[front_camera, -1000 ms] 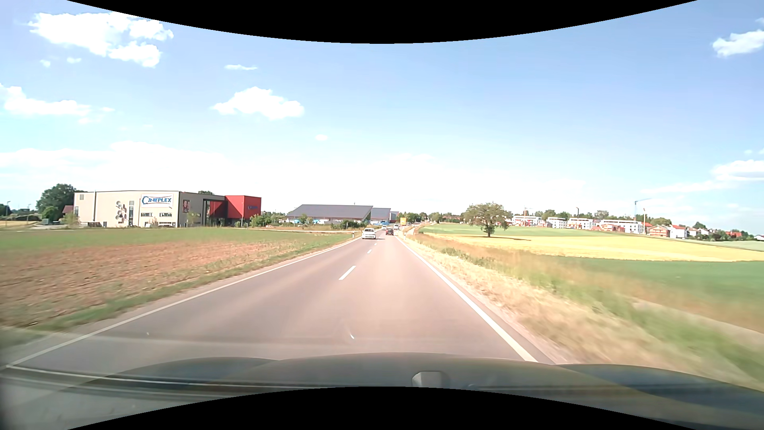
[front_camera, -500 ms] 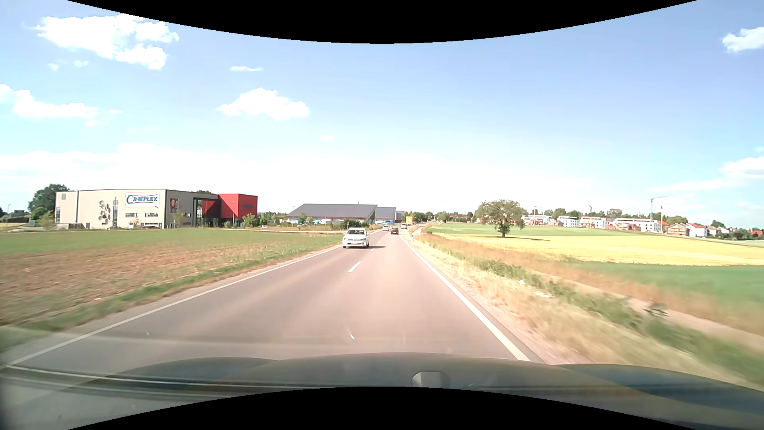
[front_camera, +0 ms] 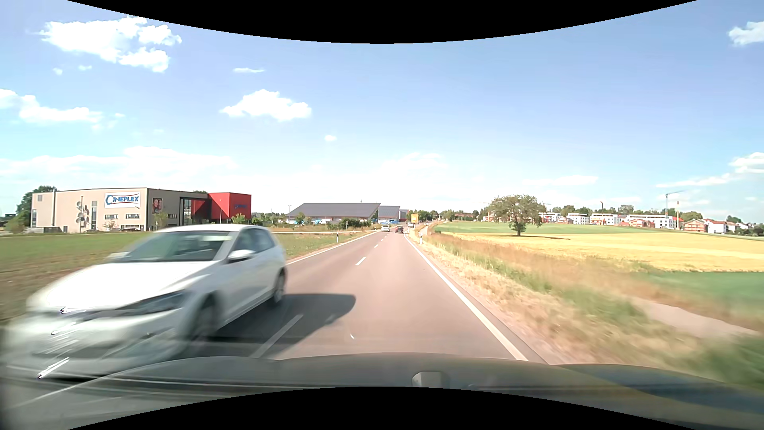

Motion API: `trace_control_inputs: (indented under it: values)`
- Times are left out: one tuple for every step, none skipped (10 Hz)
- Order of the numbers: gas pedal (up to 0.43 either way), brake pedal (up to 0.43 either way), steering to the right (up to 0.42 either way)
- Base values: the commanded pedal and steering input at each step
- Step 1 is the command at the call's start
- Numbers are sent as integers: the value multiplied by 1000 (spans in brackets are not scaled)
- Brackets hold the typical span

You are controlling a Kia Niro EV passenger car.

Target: Follow the waypoints while adhering to traffic rules and regulations

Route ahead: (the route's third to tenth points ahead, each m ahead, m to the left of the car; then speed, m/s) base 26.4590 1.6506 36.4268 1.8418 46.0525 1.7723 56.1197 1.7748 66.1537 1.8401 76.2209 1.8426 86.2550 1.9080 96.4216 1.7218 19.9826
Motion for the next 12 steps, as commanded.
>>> trace_control_inputs:
  values:
    - [0,24,-5]
    - [0,24,-5]
    - [0,24,-5]
    - [0,18,-5]
    - [0,6,-5]
    - [0,6,-4]
    - [0,6,-2]
    - [0,6,-1]
    - [0,6,-1]
    - [0,6,-1]
    - [0,6,-1]
    - [0,6,-2]
